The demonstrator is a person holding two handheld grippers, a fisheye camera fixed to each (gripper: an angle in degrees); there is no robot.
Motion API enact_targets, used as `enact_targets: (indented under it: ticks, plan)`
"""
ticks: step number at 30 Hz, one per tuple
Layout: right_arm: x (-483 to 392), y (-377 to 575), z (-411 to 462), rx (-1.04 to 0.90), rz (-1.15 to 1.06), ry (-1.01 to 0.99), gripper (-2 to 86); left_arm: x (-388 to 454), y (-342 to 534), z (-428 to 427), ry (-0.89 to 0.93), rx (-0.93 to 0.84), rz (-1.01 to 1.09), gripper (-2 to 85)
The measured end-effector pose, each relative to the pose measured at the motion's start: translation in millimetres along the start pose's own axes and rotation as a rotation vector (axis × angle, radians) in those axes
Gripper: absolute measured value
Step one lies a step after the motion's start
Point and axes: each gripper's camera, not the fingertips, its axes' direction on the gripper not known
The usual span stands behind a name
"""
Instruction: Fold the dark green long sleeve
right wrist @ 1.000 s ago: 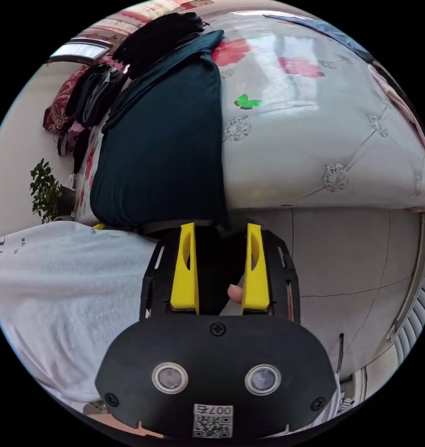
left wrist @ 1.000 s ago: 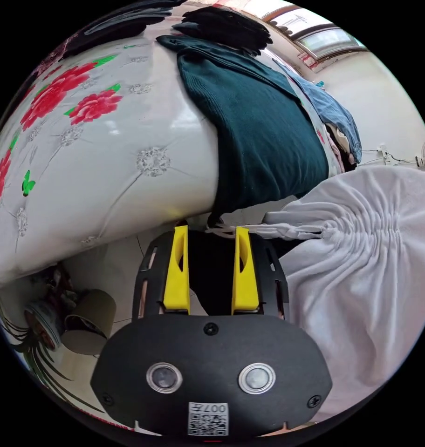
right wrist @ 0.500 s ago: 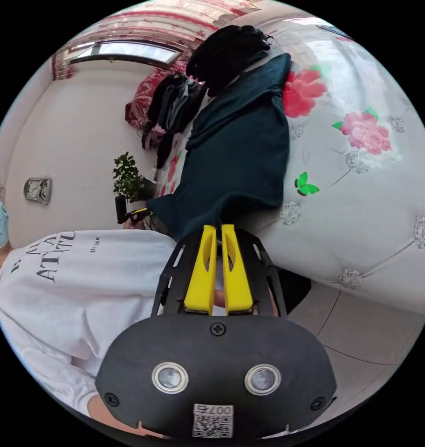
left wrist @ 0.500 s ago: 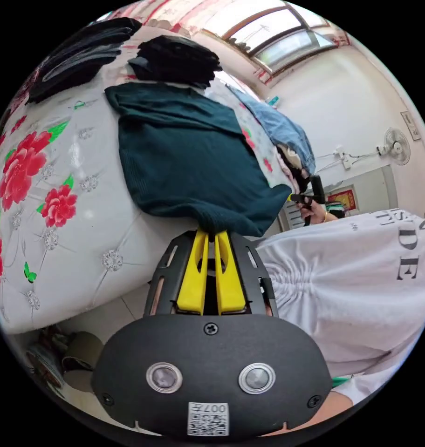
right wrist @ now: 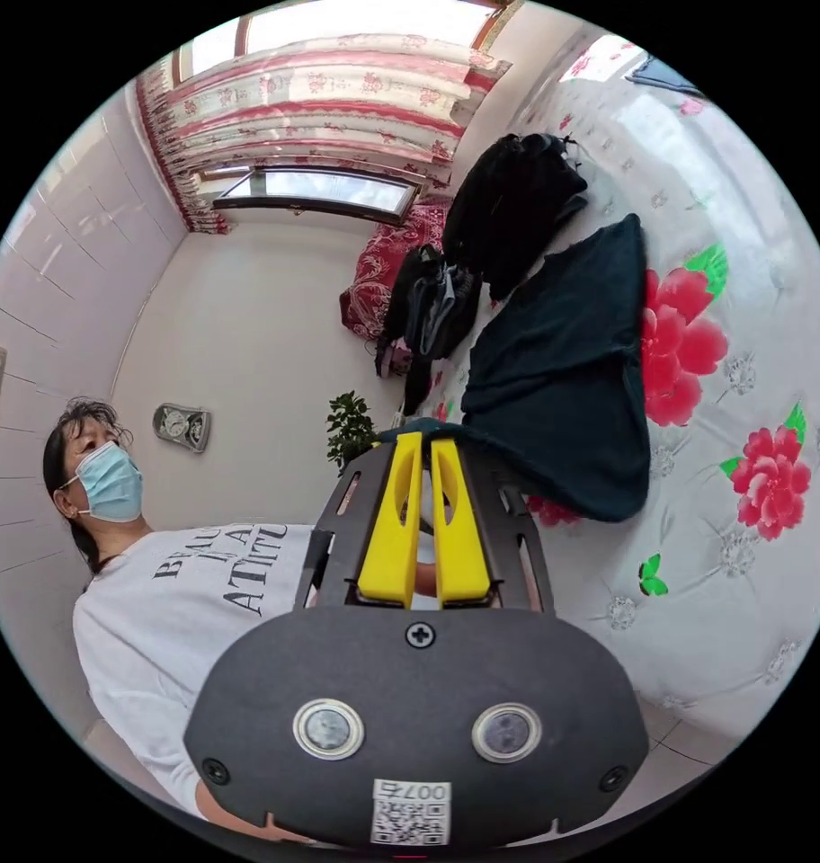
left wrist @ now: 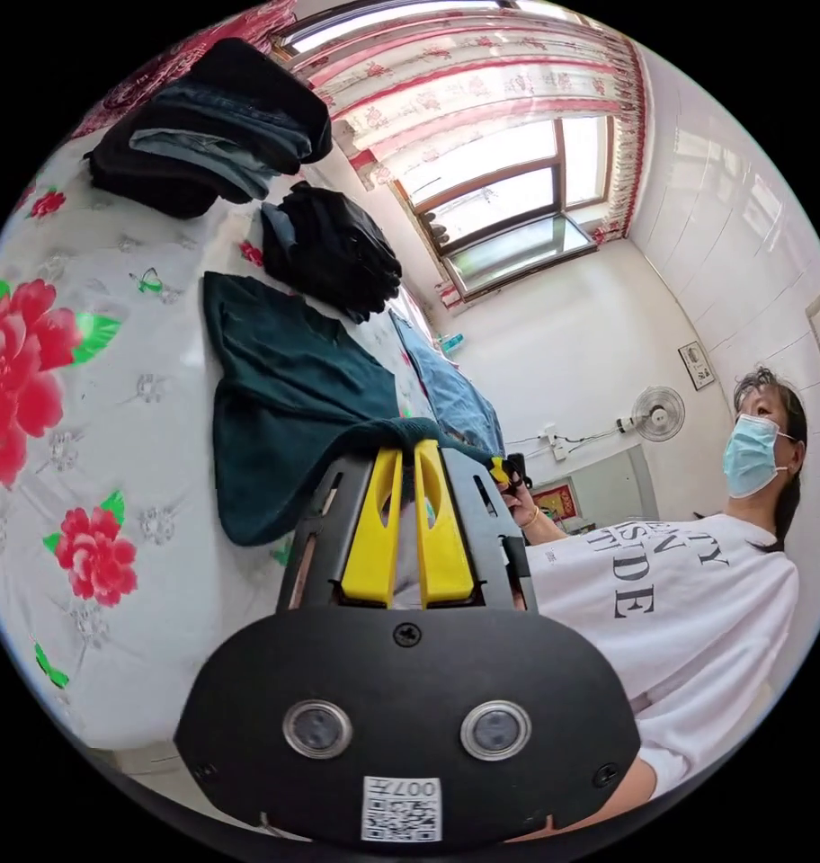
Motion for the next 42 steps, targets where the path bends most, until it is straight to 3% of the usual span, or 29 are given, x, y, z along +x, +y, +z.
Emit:
enact_targets:
  ticks: [3,5,7,17,22,26,31,34,38,42]
  plan:
    - [11,-83,-3,0.121,0.034,0.057,0.2,-33,-83,17,-0.098,0.108,-0.087,2.0]
    - [37,-138,-1,0.287,0.116,0.132,0.8,-68,-129,30,-0.209,0.247,-0.190,7.9]
    - [64,-162,8,0.349,0.199,0.209,1.4,-99,-142,41,-0.268,0.265,-0.330,9.0]
    - [144,-115,70,0.147,0.175,0.829,4.7,-147,-73,93,-0.443,0.025,-0.283,9.3]
    - [163,-153,81,0.137,0.135,0.883,6.2,-138,-117,143,-0.485,-0.111,-0.124,10.2]
    - [179,-194,108,0.116,0.105,0.957,7.2,-142,-126,184,-0.618,-0.220,-0.138,2.9]
    - [206,-221,137,0.054,0.087,1.012,7.7,-113,-103,167,-0.588,-0.140,-0.085,0.1]
    - [222,-225,151,-0.014,0.076,1.007,8.0,-104,-77,154,-0.665,-0.132,-0.078,0.2]
    - [224,-207,139,0.042,0.087,0.962,9.2,-140,-53,156,-0.602,-0.129,-0.208,4.8]
    - [205,-156,98,0.157,0.090,0.871,10.2,-132,-42,139,-0.592,-0.081,-0.205,9.7]
